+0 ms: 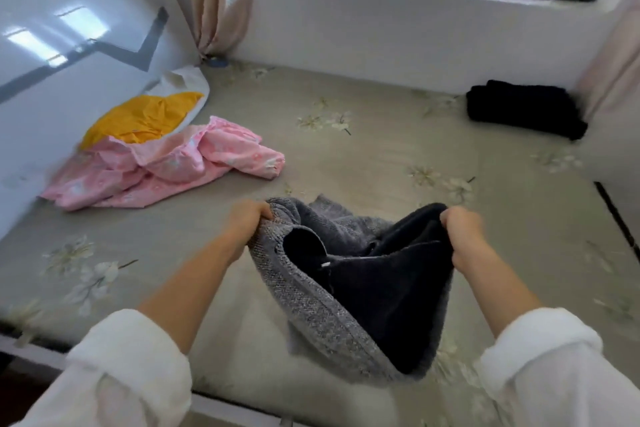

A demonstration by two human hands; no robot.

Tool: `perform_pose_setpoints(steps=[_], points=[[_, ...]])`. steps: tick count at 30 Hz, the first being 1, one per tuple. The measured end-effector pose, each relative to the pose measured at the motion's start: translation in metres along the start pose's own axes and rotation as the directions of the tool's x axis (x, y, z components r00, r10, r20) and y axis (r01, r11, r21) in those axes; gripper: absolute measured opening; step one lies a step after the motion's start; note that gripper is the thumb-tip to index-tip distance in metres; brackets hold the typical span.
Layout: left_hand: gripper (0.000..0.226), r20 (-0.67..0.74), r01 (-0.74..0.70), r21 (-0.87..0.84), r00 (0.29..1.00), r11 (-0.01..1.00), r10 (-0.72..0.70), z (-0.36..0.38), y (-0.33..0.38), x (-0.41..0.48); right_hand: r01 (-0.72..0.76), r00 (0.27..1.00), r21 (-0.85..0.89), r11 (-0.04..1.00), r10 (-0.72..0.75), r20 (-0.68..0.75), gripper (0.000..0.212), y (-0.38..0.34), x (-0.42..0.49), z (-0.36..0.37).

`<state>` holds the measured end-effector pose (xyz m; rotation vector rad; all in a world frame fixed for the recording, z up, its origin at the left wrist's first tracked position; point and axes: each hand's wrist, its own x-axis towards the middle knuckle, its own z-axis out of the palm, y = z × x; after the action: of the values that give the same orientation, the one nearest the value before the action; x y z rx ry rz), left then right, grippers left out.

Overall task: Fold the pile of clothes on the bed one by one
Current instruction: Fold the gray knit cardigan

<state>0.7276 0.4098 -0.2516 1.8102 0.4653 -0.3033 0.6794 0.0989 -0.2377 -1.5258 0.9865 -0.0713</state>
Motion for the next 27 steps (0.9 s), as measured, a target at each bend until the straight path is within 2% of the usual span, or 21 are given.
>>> perform_pose_setpoints(steps=[1,3,5,7,8,10,12,13,16,18,21,23,25,27], points=[[0.014,0.008,0.047,-0.065,0.999,0.997,-0.046,0.007,0.005,-0.006,0.022,0.998,-0.003,1.000,-0.022,0.051,0.014,-0.008,-0.005,-0.016],[0.010,0.154,0.161,-0.128,0.978,0.979,-0.141,0.023,0.016,-0.020,0.072,0.984,-0.050,0.996,-0.063,0.167,0.013,-0.023,-0.014,-0.046],[0.009,0.336,0.189,-0.001,0.925,0.982,-0.178,0.039,0.027,-0.031,0.148,0.971,-0.174,0.974,-0.110,0.210,0.015,-0.032,-0.021,-0.075],[0.006,0.397,0.135,0.064,0.906,0.989,-0.149,0.050,0.040,-0.039,0.166,0.977,-0.209,0.964,-0.132,0.167,0.012,-0.037,-0.026,-0.104],[0.004,0.391,0.102,0.015,0.915,0.995,-0.100,0.054,0.048,-0.040,0.165,0.981,-0.173,0.971,-0.143,0.134,0.010,-0.040,-0.028,-0.118],[0.008,0.350,0.042,-0.195,0.936,0.980,0.029,0.057,0.070,-0.037,0.196,0.980,-0.043,0.980,-0.194,0.042,0.007,-0.051,-0.032,-0.146],[0.020,0.303,0.001,-0.393,0.944,0.920,0.128,0.061,0.097,-0.031,0.273,0.962,0.077,0.959,-0.270,-0.043,0.012,-0.066,-0.033,-0.167],[0.022,0.293,-0.019,-0.438,0.942,0.899,0.162,0.064,0.110,-0.028,0.312,0.949,0.102,0.945,-0.305,-0.079,0.014,-0.074,-0.032,-0.175],[0.017,0.300,-0.042,-0.449,0.934,0.893,0.194,0.081,0.137,-0.012,0.389,0.914,0.069,0.918,-0.376,-0.155,0.022,-0.091,-0.018,-0.185],[0.015,0.250,-0.074,-0.426,0.948,0.902,0.196,0.095,0.146,0.007,0.357,0.927,0.080,0.931,-0.343,-0.155,0.022,-0.094,0.001,-0.182],[0.011,0.087,-0.152,-0.432,0.974,0.889,0.208,0.113,0.158,0.041,0.279,0.953,0.190,0.941,-0.247,-0.172,0.015,-0.101,0.039,-0.178],[0.005,0.025,-0.172,-0.482,0.977,0.859,0.210,0.123,0.176,0.063,0.269,0.955,0.268,0.925,-0.219,-0.203,0.004,-0.120,0.062,-0.175],[0.023,0.018,-0.188,-0.531,0.972,0.826,0.233,0.132,0.200,0.086,0.313,0.939,0.333,0.890,-0.238,-0.248,0.003,-0.145,0.082,-0.175],[0.021,-0.008,-0.228,-0.585,0.961,0.779,0.276,0.140,0.227,0.102,0.408,0.907,0.415,0.813,-0.306,-0.291,0.009,-0.174,0.092,-0.176]])
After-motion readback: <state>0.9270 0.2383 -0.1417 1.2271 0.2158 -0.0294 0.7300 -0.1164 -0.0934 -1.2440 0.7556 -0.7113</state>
